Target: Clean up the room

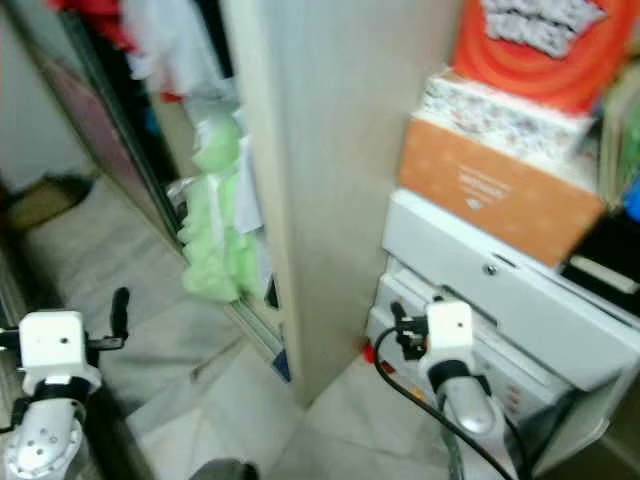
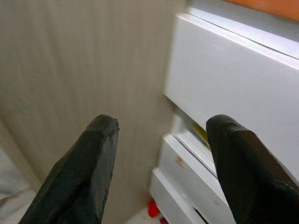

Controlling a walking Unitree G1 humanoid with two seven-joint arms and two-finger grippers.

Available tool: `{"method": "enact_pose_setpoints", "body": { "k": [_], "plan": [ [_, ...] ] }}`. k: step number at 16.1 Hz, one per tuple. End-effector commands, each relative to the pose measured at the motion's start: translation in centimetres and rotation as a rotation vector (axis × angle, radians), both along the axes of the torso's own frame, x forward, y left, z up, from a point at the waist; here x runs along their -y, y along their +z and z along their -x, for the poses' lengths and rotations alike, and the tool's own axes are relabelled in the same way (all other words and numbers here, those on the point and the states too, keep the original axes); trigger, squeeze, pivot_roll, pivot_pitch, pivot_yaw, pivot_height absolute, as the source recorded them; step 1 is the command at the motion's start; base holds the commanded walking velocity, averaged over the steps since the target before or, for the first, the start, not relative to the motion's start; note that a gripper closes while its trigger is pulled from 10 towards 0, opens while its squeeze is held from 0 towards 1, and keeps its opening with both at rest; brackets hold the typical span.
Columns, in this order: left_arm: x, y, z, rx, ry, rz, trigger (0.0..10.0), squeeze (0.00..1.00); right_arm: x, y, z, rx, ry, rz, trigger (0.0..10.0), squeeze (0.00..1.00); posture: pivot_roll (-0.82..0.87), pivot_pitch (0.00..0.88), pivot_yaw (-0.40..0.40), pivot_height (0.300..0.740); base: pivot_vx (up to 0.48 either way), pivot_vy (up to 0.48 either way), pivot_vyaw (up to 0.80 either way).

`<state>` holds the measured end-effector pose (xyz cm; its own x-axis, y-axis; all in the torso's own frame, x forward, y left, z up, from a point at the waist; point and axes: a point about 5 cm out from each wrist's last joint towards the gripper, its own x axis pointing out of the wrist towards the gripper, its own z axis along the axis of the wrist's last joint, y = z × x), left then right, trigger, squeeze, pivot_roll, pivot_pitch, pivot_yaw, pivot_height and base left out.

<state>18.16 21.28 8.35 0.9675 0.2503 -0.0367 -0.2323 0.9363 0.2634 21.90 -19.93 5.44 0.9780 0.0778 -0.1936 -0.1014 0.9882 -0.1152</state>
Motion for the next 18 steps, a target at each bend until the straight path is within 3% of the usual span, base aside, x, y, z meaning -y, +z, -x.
{"method": "enact_pose_setpoints", "body": {
  "k": [1, 3, 5, 8, 11, 13, 18],
  "plan": [
    [0.0, -0.2, 0.0, -0.001, 0.006, -0.013, 10.0, 0.0, 0.0, -0.3, 0.0, -0.008, 0.016, 0.014, 10.0, 0.0, -0.05, 0.0, 0.027, 0.74, 0.0, 0.0, 0.8],
    [-0.1, -1.4, -0.4, -0.03, 0.019, -0.002, 10.0, 0.0, 1.2, -0.4, -1.3, -0.028, 0.038, 0.051, 10.0, 0.0, -0.04, 0.0, -0.002, 0.74, 0.0, 0.0, 0.8],
    [0.4, -2.0, -0.4, -0.051, 0.008, 0.004, 10.0, 0.0, 1.9, -0.9, -1.6, -0.056, 0.032, 0.052, 10.0, 0.0, -0.02, 0.0, 0.001, 0.74, 0.0, 0.0, 0.8],
    [1.2, -2.1, -0.7, -0.022, -0.008, 0.013, 10.0, 0.0, 1.3, -1.2, -1.7, -0.039, 0.051, 0.037, 10.0, 0.0, -0.01, 0.0, 0.018, 0.74, 0.0, 0.0, 0.8],
    [0.9, -2.2, -0.8, -0.008, 0.034, 0.019, 10.0, 0.0, 1.5, -2.1, -1.6, -0.057, -0.058, -0.014, 10.0, 0.0, -0.01, 0.0, 0.02, 0.74, 0.0, 0.0, 0.8],
    [1.7, -2.5, -0.8, -0.024, -0.035, 0.032, 10.0, 0.0, 0.6, -2.5, -0.6, -0.086, 0.091, 0.067, 10.0, 0.0, -0.01, 0.0, 0.003, 0.74, 0.0, 0.0, 0.8],
    [2.2, -2.7, -1.0, -0.019, -0.039, 0.04, 10.0, 0.0, 2.1, -2.0, -1.4, -0.043, 0.03, 0.076, 10.0, 0.0, -0.02, 0.0, 0.003, 0.74, 0.0, 0.0, 0.2]
  ]
}}
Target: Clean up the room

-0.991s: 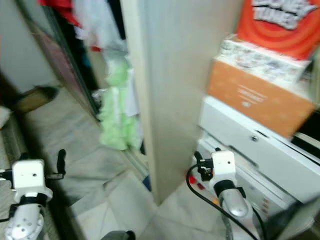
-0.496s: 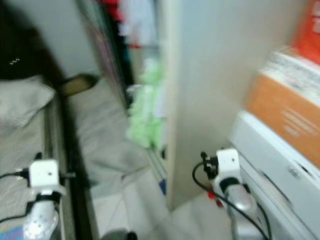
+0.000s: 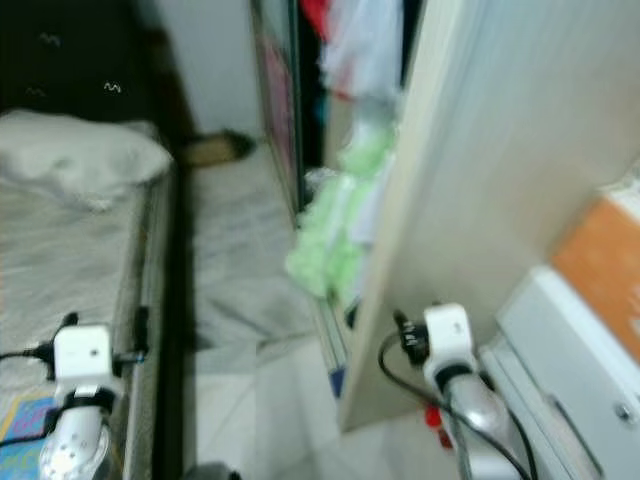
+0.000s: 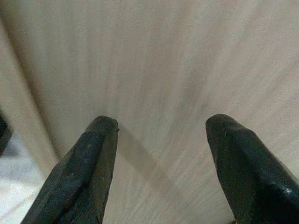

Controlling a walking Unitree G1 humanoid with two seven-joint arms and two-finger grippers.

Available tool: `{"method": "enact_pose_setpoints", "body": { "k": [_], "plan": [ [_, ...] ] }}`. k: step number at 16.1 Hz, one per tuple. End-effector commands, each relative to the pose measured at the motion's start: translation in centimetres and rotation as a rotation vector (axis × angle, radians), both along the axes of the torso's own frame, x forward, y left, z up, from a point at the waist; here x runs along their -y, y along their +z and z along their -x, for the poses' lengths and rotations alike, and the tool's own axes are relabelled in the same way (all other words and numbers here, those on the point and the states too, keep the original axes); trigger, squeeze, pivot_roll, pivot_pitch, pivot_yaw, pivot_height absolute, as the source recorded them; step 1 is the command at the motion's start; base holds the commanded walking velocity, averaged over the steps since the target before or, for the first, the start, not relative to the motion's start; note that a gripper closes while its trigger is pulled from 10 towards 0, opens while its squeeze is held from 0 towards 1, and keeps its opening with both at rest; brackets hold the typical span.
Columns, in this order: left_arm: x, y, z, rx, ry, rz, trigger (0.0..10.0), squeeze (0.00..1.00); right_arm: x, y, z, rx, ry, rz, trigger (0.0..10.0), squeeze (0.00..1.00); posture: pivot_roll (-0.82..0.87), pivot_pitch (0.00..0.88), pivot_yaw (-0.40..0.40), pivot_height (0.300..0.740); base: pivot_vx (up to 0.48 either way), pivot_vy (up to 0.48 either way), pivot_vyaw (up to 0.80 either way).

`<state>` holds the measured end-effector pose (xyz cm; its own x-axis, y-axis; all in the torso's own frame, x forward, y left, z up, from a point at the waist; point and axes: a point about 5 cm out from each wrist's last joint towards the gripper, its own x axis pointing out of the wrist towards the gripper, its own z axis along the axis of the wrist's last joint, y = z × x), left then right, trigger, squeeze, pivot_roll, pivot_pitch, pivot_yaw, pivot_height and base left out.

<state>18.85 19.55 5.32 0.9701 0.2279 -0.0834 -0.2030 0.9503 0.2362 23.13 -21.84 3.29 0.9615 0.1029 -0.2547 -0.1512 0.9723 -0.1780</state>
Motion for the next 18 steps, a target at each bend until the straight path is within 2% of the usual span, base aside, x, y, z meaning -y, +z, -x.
{"method": "enact_pose_setpoints", "body": {
  "k": [1, 4, 8, 11, 13, 15, 18],
  "plan": [
    [0.5, 0.5, -0.5, 0.026, -0.021, 0.004, 10.0, 0.0, 0.1, 0.4, -0.6, 0.024, -0.022, -0.001, 10.0, 0.0, -0.02, 0.0, 0.006, 0.74, 0.0, 0.0, 0.0],
    [0.6, 1.1, -1.2, 0.049, -0.039, 0.004, 10.0, 0.0, -1.1, 1.2, -2.1, 0.051, -0.015, -0.024, 10.0, 0.0, -0.02, 0.0, 0.008, 0.74, -0.272, 0.0, 0.0],
    [-0.3, 1.8, -2.1, 0.083, -0.005, -0.003, 10.0, 0.0, -2.5, 2.1, -4.4, 0.102, -0.025, -0.063, 10.0, 0.0, -0.01, 0.0, 0.028, 0.74, -0.275, 0.0, 0.0],
    [0.0, 2.1, -2.1, 0.089, -0.003, 0.01, 10.0, 0.0, -3.4, 3.0, -5.5, 0.133, -0.011, -0.075, 10.0, 0.0, -0.01, 0.0, 0.019, 0.74, -0.311, 0.0, 0.0],
    [0.1, 2.1, -1.9, 0.086, 0.005, 0.018, 10.0, 0.0, -3.4, 3.4, -5.8, 0.149, -0.009, -0.065, 10.0, 0.0, 0.0, 0.0, 0.009, 0.74, -0.262, 0.0, 0.0],
    [0.0, 1.8, -1.5, 0.069, 0.028, 0.036, 10.0, 0.0, -2.6, 3.1, -5.8, 0.131, -0.066, -0.075, 10.0, 0.0, 0.0, 0.0, -0.003, 0.74, -0.142, 0.0, 0.0],
    [-0.1, 1.4, -0.9, 0.032, 0.037, 0.042, 10.0, 0.0, -2.6, 2.4, -5.3, 0.089, -0.059, -0.091, 10.0, 0.0, 0.0, 0.0, -0.001, 0.74, 0.0, 0.0, 0.0]
  ]
}}
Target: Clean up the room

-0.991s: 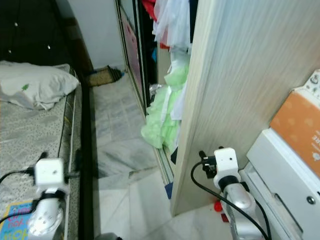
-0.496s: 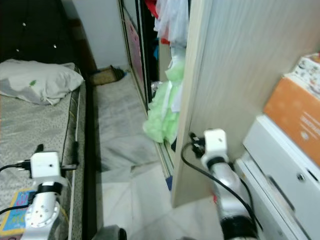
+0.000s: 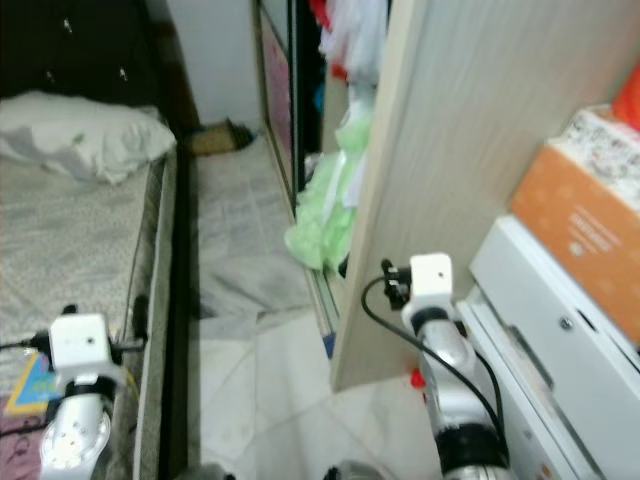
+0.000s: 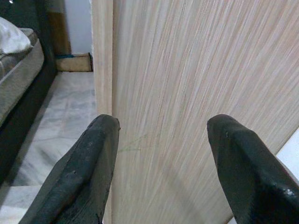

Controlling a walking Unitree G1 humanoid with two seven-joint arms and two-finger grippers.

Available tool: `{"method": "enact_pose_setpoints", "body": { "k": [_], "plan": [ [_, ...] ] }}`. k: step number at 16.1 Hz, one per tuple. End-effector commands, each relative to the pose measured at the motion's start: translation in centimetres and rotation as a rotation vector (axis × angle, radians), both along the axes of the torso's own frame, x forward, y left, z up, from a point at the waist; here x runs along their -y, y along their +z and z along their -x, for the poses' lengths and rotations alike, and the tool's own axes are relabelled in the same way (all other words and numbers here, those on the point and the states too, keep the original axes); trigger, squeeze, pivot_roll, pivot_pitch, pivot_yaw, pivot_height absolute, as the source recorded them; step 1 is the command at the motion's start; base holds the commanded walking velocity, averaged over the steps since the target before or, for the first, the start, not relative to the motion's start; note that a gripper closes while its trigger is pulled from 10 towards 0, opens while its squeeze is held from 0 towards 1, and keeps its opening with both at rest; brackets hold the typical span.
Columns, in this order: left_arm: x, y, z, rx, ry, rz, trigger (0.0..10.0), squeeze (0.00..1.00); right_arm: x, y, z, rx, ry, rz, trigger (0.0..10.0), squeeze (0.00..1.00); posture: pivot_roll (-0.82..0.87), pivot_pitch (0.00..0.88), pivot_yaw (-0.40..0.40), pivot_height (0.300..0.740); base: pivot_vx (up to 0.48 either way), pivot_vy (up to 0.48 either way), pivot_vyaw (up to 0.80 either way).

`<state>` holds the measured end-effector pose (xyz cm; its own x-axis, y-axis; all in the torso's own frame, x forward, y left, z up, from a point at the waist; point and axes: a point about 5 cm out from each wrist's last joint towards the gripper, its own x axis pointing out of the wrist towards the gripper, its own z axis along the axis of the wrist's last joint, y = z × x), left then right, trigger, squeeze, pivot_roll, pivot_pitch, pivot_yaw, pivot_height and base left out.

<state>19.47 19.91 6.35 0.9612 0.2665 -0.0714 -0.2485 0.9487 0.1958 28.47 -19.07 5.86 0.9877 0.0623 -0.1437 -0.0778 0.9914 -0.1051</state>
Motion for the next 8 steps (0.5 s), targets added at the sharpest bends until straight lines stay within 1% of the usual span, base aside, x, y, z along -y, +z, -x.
{"method": "enact_pose_setpoints", "body": {
  "k": [1, 3, 4, 5, 6, 8],
  "plan": [
    [0.3, 0.3, -0.1, 0.008, -0.009, 0.003, 10.0, 0.0, -0.2, -0.3, 0.3, -0.025, 0.017, -0.003, 10.0, 0.0, 0.0, 0.0, 0.003, 0.74, 0.0, 0.0, 0.0],
    [0.6, 0.6, -0.5, 0.034, -0.017, -0.015, 10.0, 0.0, -1.1, -0.6, 0.6, -0.016, 0.074, -0.007, 10.0, 0.0, -0.01, 0.0, 0.01, 0.74, 0.0, 0.0, 0.0],
    [0.4, 0.8, -0.7, 0.046, 0.009, -0.027, 10.0, 0.0, -1.5, -0.6, 0.7, -0.008, 0.108, 0.003, 10.0, 0.0, -0.01, 0.0, 0.014, 0.74, 0.0, 0.0, 0.0],
    [0.0, 1.4, -1.2, 0.06, 0.048, -0.014, 10.0, 0.0, -2.4, -0.5, 1.3, -0.032, 0.231, -0.053, 10.0, 0.0, 0.0, 0.0, 0.01, 0.74, 0.0, 0.0, 0.8],
    [0.0, 1.4, -1.2, 0.056, 0.043, -0.013, 10.0, 0.0, -2.7, -0.7, 1.7, -0.051, 0.304, -0.045, 10.0, 0.0, 0.0, 0.0, 0.01, 0.74, 0.0, 0.0, 0.8],
    [0.2, 1.2, -0.9, 0.043, 0.022, -0.014, 10.0, 0.0, -2.5, -1.2, 2.5, -0.097, 0.418, -0.023, 10.0, 0.0, 0.0, 0.0, 0.01, 0.74, 0.0, 0.0, 0.8]
  ]
}}
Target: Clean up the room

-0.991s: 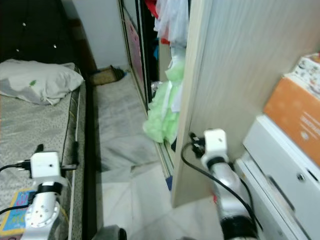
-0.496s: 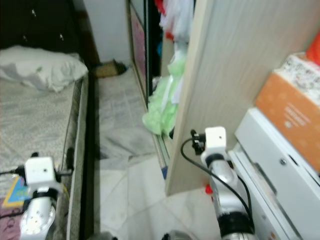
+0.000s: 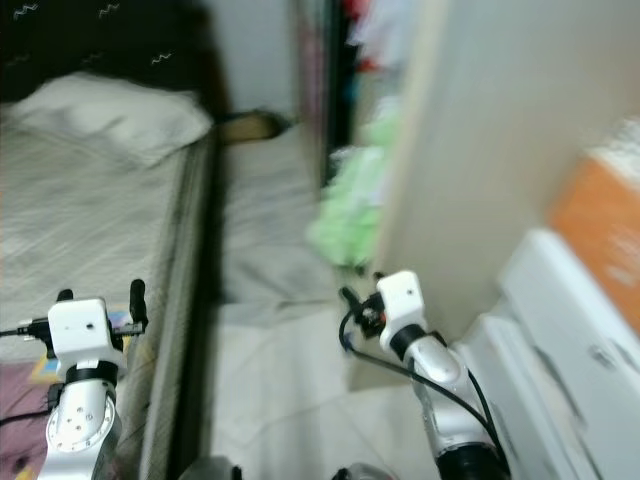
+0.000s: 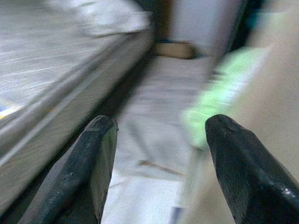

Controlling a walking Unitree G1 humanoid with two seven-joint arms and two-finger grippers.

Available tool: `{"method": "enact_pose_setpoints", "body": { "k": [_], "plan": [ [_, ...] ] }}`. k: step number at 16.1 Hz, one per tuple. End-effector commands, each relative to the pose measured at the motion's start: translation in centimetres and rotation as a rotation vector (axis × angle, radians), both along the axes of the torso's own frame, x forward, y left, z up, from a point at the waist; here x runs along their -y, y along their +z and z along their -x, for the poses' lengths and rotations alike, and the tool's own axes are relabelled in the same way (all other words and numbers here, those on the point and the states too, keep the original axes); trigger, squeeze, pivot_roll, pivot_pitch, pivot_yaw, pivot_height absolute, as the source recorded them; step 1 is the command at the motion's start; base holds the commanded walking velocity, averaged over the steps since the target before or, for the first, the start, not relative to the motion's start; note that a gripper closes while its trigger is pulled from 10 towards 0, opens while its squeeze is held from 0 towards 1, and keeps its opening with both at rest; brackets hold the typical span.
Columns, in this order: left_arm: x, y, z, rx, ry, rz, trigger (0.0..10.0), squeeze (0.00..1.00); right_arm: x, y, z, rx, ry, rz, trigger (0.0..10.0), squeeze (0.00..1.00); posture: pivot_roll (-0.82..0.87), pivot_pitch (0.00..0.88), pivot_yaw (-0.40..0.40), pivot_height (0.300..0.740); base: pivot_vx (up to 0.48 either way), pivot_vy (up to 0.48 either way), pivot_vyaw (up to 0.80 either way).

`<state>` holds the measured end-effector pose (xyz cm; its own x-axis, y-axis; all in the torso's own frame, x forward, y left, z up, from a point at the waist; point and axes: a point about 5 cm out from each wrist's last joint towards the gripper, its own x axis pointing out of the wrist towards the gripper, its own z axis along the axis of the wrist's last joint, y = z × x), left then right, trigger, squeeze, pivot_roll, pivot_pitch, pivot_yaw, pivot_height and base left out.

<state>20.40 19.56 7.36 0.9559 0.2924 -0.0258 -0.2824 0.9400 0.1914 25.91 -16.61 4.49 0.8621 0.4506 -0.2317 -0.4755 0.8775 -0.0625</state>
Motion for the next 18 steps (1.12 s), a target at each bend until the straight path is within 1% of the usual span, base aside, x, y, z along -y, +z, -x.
{"method": "enact_pose_setpoints", "body": {
  "k": [1, 3, 4, 5, 6, 8, 9, 10, 11, 12, 13, 15, 17, 18],
  "plan": [
    [-0.2, 0.1, 0.1, 0.0, -0.011, -0.005, 10.0, 0.0, 0.7, 0.0, 0.3, -0.027, 0.068, 0.021, 10.0, 0.0, 0.0, 0.0, 0.01, 0.74, 0.0, 0.0, 0.8],
    [0.0, 0.2, -0.1, 0.002, -0.016, -0.004, 10.0, 0.0, 2.1, -0.4, 0.7, -0.076, 0.135, 0.066, 10.0, 0.0, -0.01, 0.0, 0.01, 0.74, 0.0, 0.0, 0.8],
    [0.2, 0.3, -0.3, 0.006, -0.021, -0.002, 10.0, 0.0, 2.1, -0.1, 0.4, -0.052, 0.16, 0.09, 10.0, 0.0, -0.01, 0.0, 0.009, 0.74, 0.0, 0.0, 0.8],
    [0.2, 0.3, -0.4, 0.008, -0.022, -0.001, 10.0, 0.0, 1.6, 0.5, -0.2, -0.025, 0.163, 0.079, 10.0, 0.0, -0.01, 0.0, 0.008, 0.74, 0.0, 0.0, 0.8],
    [0.2, 0.4, -0.5, 0.009, -0.016, 0.002, 10.0, 0.0, 0.9, 1.1, -1.0, 0.018, 0.133, 0.062, 10.0, 0.0, -0.01, 0.0, 0.011, 0.74, 0.0, 0.0, 0.8],
    [-0.1, 0.4, -0.4, 0.006, 0.024, 0.0, 10.0, 0.0, -0.1, 2.4, -2.5, 0.111, 0.034, 0.045, 10.0, 0.0, 0.01, 0.0, 0.006, 0.74, 0.0, 0.0, 0.8],
    [-0.3, 0.2, -0.3, -0.007, 0.042, 0.012, 10.0, 0.0, -0.7, 3.0, -3.4, 0.131, -0.031, -0.002, 10.0, 0.0, 0.02, 0.0, 0.005, 0.74, 0.0, 0.0, 0.8],
    [-0.5, -0.3, -0.2, -0.028, 0.054, 0.017, 10.0, 0.0, -1.4, 3.4, -4.3, 0.132, -0.104, -0.077, 10.0, 0.0, 0.02, 0.0, 0.005, 0.74, 0.0, 0.0, 0.8],
    [-0.5, -0.6, 0.0, -0.033, 0.051, 0.032, 10.0, 0.0, -1.8, 3.3, -4.6, 0.117, -0.13, -0.111, 10.0, 0.0, 0.03, 0.0, 0.0, 0.74, 0.0, 0.0, 0.79],
    [-0.4, -0.9, 0.0, -0.04, 0.049, 0.039, 10.0, 0.0, -2.1, 3.2, -4.7, 0.114, -0.137, -0.124, 10.0, 0.0, 0.03, 0.0, 0.0, 0.74, 0.0, 0.0, 0.79],
    [0.0, -1.1, -0.1, -0.036, 0.048, 0.045, 10.0, 0.0, -2.5, 3.6, -5.2, 0.139, -0.151, -0.132, 10.0, 0.0, 0.04, 0.0, 0.003, 0.74, 0.0, 0.0, 0.79],
    [0.1, -0.5, -0.7, 0.005, 0.078, 0.038, 10.0, 0.0, -2.0, 4.5, -5.9, 0.179, -0.21, -0.157, 10.0, 0.0, 0.03, 0.0, 0.007, 0.74, 0.0, 0.0, 0.79],
    [0.0, -0.1, -1.3, 0.023, 0.109, 0.024, 10.0, 0.0, -1.4, 4.4, -6.1, 0.169, -0.253, -0.158, 10.0, 0.0, 0.04, 0.0, 0.001, 0.74, 0.0, 0.0, 0.79],
    [-0.1, 0.2, -1.6, 0.027, 0.089, 0.024, 10.0, 0.0, -1.5, 4.1, -5.9, 0.157, -0.254, -0.157, 10.0, 0.0, 0.03, 0.0, 0.006, 0.74, 0.0, 0.0, 0.79]
  ]
}}
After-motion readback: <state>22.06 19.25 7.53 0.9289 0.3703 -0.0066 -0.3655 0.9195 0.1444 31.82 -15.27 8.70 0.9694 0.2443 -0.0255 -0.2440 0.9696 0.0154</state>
